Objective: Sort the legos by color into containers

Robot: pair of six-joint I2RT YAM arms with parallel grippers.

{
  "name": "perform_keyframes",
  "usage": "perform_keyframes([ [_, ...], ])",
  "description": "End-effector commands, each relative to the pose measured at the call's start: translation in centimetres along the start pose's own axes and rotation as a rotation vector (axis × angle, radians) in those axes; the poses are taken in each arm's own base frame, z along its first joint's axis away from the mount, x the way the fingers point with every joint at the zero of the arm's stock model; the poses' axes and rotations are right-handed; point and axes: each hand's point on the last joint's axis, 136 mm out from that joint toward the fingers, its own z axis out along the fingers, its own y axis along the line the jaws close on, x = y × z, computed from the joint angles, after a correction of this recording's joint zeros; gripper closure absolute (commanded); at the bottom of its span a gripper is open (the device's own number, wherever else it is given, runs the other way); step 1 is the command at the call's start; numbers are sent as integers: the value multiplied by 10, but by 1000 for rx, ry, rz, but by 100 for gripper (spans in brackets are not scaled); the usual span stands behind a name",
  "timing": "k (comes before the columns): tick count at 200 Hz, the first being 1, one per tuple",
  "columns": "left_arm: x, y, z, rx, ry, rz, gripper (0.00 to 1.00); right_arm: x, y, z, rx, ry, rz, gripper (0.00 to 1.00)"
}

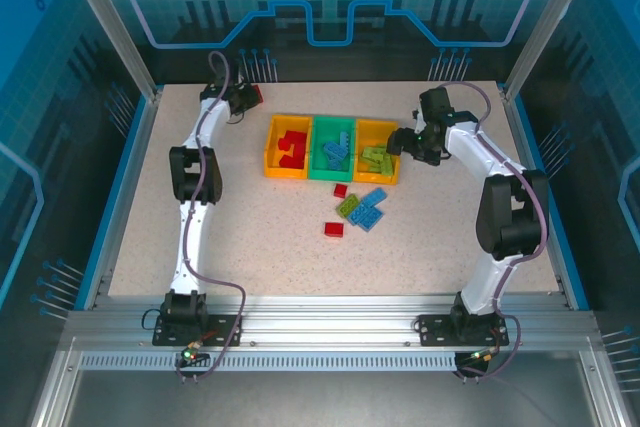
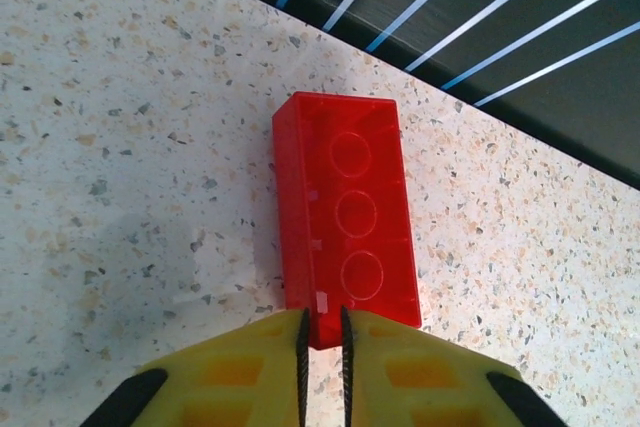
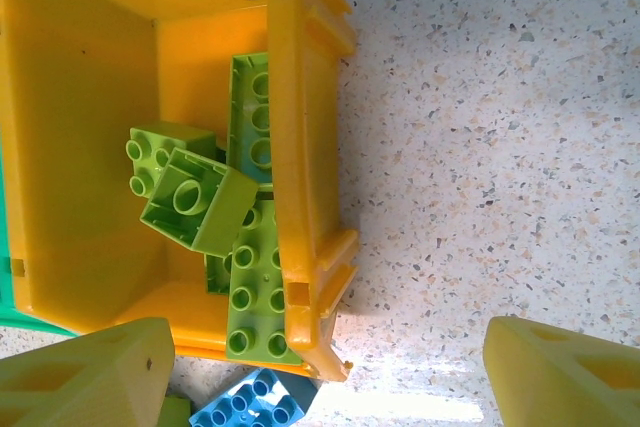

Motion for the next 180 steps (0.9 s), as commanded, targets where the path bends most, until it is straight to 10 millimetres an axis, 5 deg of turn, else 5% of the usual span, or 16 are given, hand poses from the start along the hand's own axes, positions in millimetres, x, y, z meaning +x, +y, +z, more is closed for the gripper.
perform_keyframes([
  [1, 1, 9, -1, -3, 21, -21, 86, -5, 0, -6, -19, -1, 12, 18],
  [59, 2, 10, -2, -3, 23, -24, 100, -6, 0, -9, -15, -9, 11, 18],
  [180, 5, 11, -18, 4, 11, -34, 100, -6, -1, -10, -13, -11, 14, 18],
])
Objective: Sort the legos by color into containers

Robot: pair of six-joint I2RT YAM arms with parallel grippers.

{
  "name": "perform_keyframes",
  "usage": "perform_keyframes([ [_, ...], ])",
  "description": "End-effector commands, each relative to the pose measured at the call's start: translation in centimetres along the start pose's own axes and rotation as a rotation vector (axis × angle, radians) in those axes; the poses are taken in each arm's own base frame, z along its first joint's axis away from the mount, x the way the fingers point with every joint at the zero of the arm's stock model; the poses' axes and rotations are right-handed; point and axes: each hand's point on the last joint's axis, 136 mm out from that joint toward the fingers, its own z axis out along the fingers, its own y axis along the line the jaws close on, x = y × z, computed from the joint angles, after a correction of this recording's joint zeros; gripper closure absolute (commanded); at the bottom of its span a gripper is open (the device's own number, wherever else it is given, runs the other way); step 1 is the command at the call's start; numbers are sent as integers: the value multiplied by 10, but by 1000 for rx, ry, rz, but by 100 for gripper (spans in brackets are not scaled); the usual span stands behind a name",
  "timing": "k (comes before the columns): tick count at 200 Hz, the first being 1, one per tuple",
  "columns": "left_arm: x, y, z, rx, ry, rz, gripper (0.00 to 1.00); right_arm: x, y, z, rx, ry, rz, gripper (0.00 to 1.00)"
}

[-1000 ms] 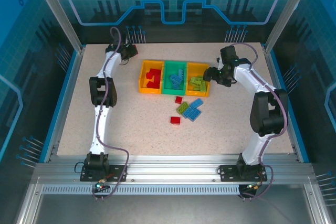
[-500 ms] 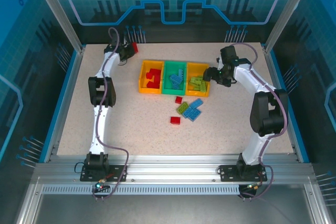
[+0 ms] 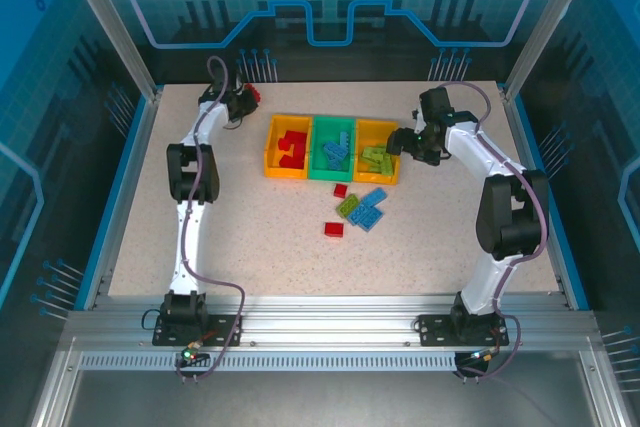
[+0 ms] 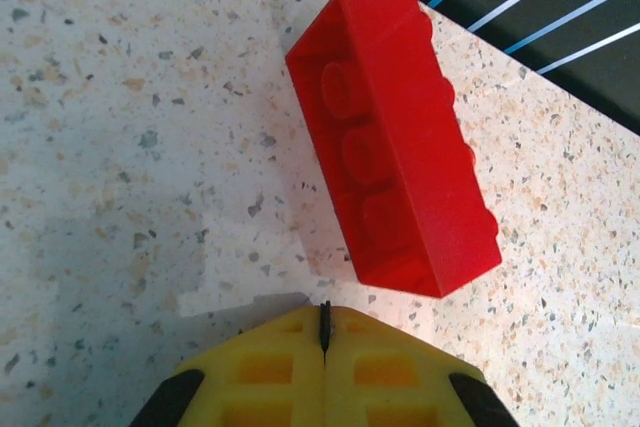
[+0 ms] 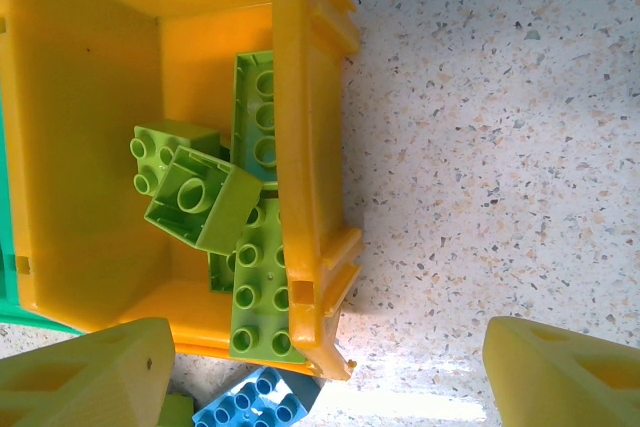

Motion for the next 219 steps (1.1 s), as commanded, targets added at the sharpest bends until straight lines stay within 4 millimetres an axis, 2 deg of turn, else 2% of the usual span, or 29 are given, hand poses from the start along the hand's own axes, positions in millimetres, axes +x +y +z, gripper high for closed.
perform_keyframes([
  [1, -10, -5, -23, 20, -15, -24, 99, -6, -2, -10, -6, -13, 14, 18],
  [13, -16, -8, -30, 18, -39, -34, 88, -6, -2, -9, -8, -13, 16, 18],
  [43, -27, -17, -38, 40, -58, -39, 72, -7, -1, -7, -10, -13, 21, 18],
  [53, -29, -19, -39, 44, -63, -39, 57, -7, -2, -6, -10, -11, 21, 18],
  [75, -30, -23, -35, 60, -65, -32, 41, -7, -2, -5, -9, -11, 21, 18],
  [94, -28, -22, -25, 57, -45, -29, 31, -7, -2, -5, -7, -10, 23, 18],
  [148, -22, -13, -8, 35, -29, -33, 25, -10, -2, -8, -4, -16, 20, 18],
  [173, -13, -10, -2, 35, -1, -34, 32, -9, -1, -7, -8, -16, 21, 18],
  [195, -13, -9, -1, 39, 3, -46, 43, -9, 0, -6, -14, -13, 26, 18],
  [219, -12, -9, -1, 37, 7, -45, 49, -9, 0, -6, -15, -14, 27, 18],
])
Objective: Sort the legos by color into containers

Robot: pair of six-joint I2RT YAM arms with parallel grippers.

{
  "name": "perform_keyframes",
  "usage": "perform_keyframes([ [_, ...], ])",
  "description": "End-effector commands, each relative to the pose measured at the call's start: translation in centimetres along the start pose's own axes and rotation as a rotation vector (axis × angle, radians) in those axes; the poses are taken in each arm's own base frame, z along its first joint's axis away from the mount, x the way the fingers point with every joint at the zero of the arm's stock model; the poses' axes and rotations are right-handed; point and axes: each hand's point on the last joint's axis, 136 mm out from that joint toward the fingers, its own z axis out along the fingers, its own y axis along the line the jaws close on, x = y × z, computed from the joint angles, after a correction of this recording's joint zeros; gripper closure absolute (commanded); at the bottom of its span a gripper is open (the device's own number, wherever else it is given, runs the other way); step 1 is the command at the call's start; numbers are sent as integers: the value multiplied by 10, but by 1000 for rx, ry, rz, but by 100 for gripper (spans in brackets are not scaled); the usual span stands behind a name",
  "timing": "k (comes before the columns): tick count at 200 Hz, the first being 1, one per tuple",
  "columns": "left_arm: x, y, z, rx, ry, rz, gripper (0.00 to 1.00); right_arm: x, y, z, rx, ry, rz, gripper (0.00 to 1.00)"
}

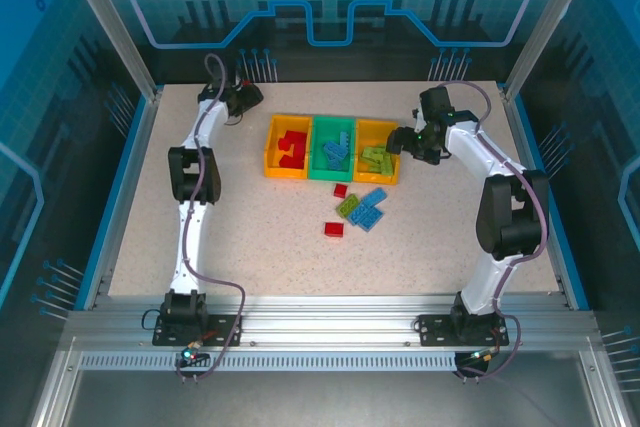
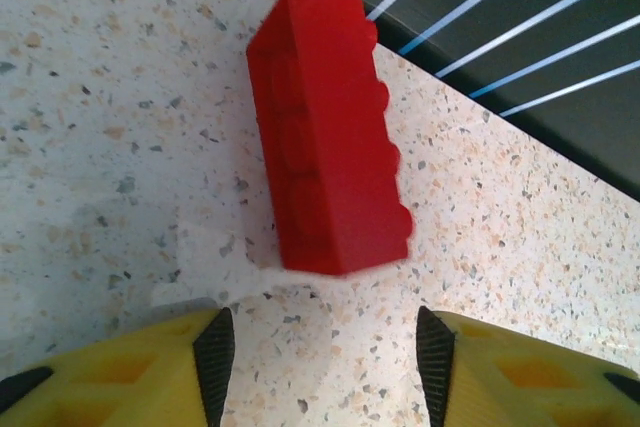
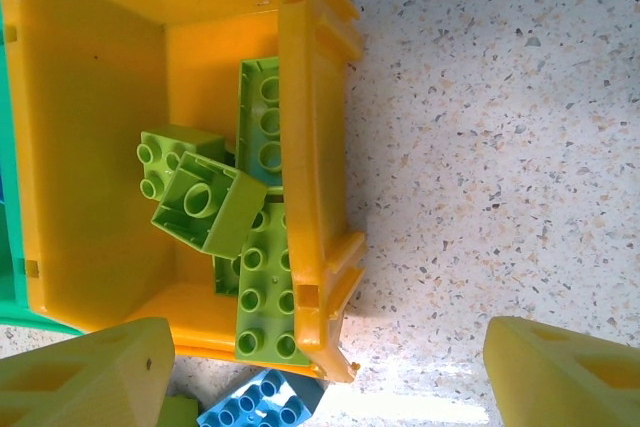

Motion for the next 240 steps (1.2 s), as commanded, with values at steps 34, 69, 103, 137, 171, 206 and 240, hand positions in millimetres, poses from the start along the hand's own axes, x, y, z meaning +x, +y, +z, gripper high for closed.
perform_keyframes([
  [34, 3, 1, -1, 11, 27, -9, 70, -6, -3, -4, -9, -8, 27, 18],
  [69, 4, 0, -1, 12, 32, -3, 80, -6, -3, -5, -5, -9, 25, 18],
  [103, 2, -1, -8, 6, 30, 18, 45, -4, -3, -3, -8, -2, 26, 18],
  [137, -6, 1, -19, -23, -10, 41, 28, -6, -3, -1, -14, -5, 29, 18],
  [171, -5, 5, -9, -34, 2, 32, 22, -6, -2, -3, -17, -6, 29, 18],
  [206, -10, 12, -4, -28, -17, -5, 17, -6, -3, -3, -12, -6, 30, 17],
  [240, -12, 11, 2, -2, -30, -55, 12, -6, -3, 0, -21, 0, 41, 17],
])
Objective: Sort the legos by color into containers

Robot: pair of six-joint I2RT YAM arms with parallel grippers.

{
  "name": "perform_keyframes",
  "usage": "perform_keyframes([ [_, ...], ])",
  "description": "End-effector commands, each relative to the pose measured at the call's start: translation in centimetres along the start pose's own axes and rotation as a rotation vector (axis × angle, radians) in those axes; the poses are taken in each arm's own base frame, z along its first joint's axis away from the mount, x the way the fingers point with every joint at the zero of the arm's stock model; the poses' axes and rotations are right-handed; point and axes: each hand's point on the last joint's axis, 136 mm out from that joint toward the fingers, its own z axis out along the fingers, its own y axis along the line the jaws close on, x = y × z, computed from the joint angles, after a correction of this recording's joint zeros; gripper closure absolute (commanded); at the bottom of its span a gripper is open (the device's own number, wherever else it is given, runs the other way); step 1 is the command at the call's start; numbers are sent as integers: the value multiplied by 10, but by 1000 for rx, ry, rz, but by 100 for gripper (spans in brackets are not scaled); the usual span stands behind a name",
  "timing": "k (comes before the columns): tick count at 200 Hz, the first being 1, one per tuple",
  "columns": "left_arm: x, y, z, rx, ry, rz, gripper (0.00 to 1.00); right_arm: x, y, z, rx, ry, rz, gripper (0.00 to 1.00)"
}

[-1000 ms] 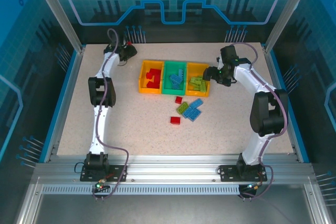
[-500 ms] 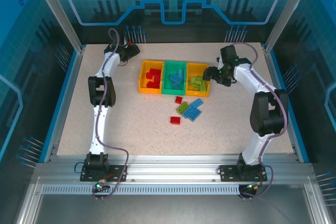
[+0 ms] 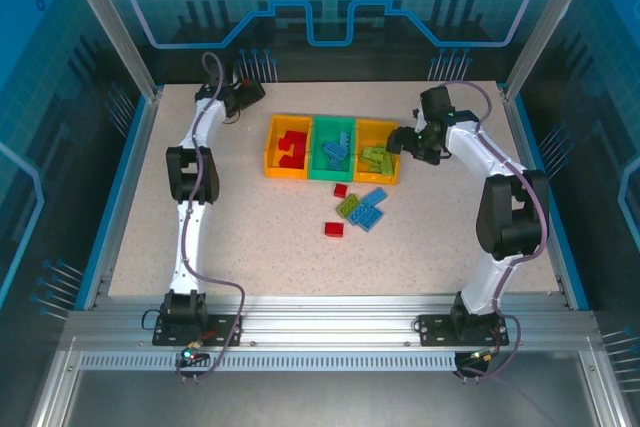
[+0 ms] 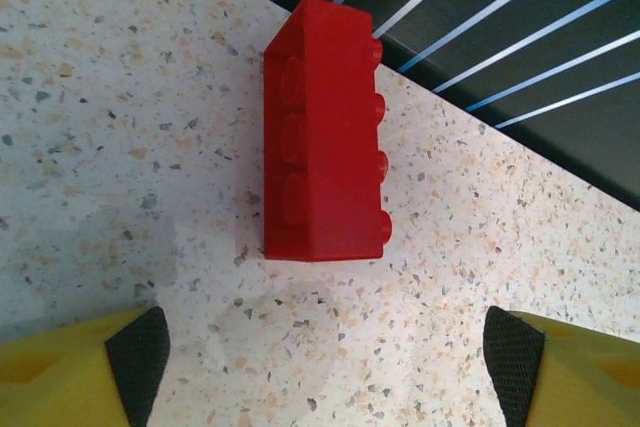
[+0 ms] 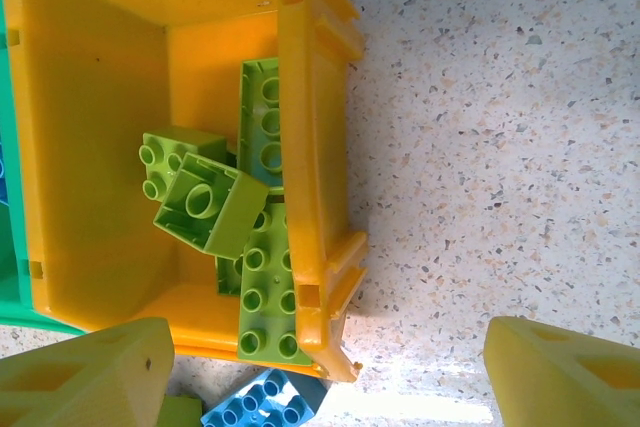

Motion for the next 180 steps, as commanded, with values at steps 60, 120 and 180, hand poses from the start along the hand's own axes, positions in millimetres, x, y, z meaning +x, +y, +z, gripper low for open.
perform_keyframes([
  [60, -4, 11, 16, 21, -39, -145, 9, -4, -1, 1, -25, 4, 32, 17],
  [120, 11, 16, 33, 85, 10, -294, 21, -3, -2, 0, -36, 4, 41, 17],
  [180, 11, 17, 31, 71, 15, -270, 42, -3, -2, 4, -55, 9, 59, 17],
])
